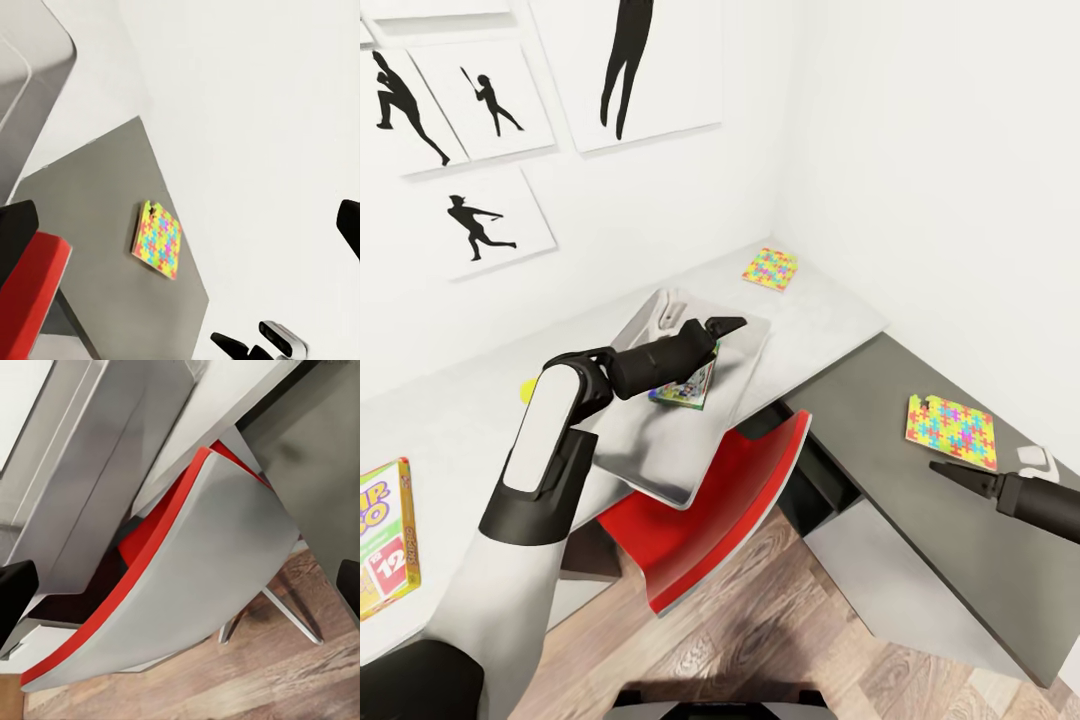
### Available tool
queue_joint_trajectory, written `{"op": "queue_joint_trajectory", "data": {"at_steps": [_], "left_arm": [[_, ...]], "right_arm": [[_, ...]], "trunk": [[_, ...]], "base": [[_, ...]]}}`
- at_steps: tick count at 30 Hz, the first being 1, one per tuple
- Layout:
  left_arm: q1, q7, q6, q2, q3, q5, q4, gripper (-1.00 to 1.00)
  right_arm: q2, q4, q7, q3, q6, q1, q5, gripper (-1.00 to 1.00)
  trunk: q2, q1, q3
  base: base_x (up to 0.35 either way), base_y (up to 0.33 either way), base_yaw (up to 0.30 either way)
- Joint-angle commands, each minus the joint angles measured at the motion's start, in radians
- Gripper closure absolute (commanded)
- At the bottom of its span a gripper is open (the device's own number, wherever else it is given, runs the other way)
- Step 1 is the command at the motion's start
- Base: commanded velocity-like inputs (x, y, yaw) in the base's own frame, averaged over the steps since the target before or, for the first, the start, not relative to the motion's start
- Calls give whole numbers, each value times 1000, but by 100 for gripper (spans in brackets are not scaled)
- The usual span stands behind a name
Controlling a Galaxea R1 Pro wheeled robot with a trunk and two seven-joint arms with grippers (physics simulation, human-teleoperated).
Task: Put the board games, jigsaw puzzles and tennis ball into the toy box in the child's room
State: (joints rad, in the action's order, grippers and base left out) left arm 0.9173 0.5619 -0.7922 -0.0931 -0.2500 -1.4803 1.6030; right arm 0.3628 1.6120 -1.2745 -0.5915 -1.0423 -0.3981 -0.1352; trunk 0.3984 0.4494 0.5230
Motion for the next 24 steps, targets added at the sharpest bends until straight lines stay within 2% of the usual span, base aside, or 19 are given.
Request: {"op": "queue_joint_trajectory", "data": {"at_steps": [1, 8, 16, 19, 21, 24], "left_arm": [[1, 10, -1, -1, -1, -11, 1, -100], [-2, 18, 1, -14, -6, -12, 2, -100], [-8, 63, 6, -28, -11, -13, 3, -100], [-9, 80, 7, -31, -21, -15, 3, -100], [-9, 93, 9, -36, -43, -29, 3, -100], [-9, 98, 10, -38, -56, -39, 3, -100]], "right_arm": [[0, 0, -3, -1, -5, -1, 0, -100], [1, 0, -3, -1, -5, -1, 0, -100], [-2, 0, 0, 0, -5, -2, 1, -100], [-7, 0, 3, 3, -5, -3, 2, -100], [-10, 0, 4, 5, -5, -3, 2, -100], [-11, 0, 5, 6, -5, -4, 3, -100]], "trunk": [[2, 1, 0], [2, 1, -9], [2, 1, -21], [2, 1, -26], [2, 1, -29], [2, 1, -34]], "base": [[0, 0, 0], [0, 0, 0], [0, 0, 0], [0, 0, 0], [0, 0, 0], [0, 0, 0]]}}
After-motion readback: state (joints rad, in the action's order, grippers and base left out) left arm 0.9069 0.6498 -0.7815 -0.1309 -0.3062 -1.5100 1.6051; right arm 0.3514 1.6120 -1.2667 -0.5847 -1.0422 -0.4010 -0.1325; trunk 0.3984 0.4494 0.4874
